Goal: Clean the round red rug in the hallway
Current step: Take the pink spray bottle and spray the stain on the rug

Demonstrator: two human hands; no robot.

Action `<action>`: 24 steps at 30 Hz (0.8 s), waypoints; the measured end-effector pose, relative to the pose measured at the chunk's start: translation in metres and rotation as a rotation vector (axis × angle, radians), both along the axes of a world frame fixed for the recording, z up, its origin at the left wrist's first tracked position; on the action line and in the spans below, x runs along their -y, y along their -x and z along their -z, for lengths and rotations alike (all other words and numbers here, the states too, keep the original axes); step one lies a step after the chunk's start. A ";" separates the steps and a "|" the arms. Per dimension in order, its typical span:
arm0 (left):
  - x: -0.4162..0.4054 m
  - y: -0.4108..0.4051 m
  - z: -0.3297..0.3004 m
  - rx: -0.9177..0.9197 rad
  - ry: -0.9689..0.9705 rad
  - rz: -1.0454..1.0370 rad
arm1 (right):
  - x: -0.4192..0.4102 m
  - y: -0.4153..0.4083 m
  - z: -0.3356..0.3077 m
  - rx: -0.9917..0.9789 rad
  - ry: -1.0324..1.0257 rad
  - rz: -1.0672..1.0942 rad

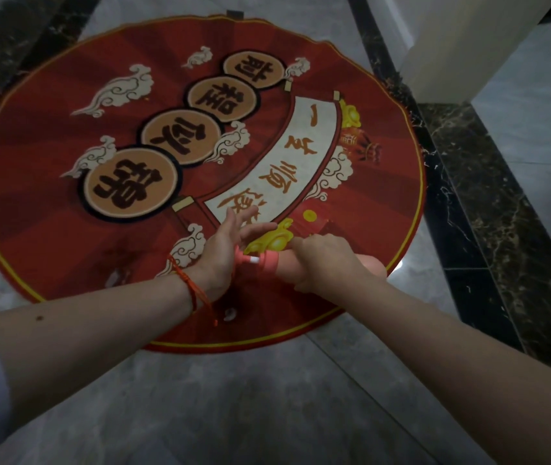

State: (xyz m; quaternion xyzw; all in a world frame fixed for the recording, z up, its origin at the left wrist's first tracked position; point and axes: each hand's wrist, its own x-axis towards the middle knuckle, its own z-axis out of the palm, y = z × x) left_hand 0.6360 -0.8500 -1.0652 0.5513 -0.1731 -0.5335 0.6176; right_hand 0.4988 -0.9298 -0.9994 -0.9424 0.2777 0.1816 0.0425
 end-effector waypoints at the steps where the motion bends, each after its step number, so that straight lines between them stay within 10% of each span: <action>1: -0.001 0.001 0.001 0.004 -0.006 -0.004 | 0.000 0.000 0.000 0.004 0.001 -0.006; 24: -0.005 0.004 0.001 0.098 -0.048 -0.014 | -0.004 0.005 0.007 -0.022 -0.019 0.016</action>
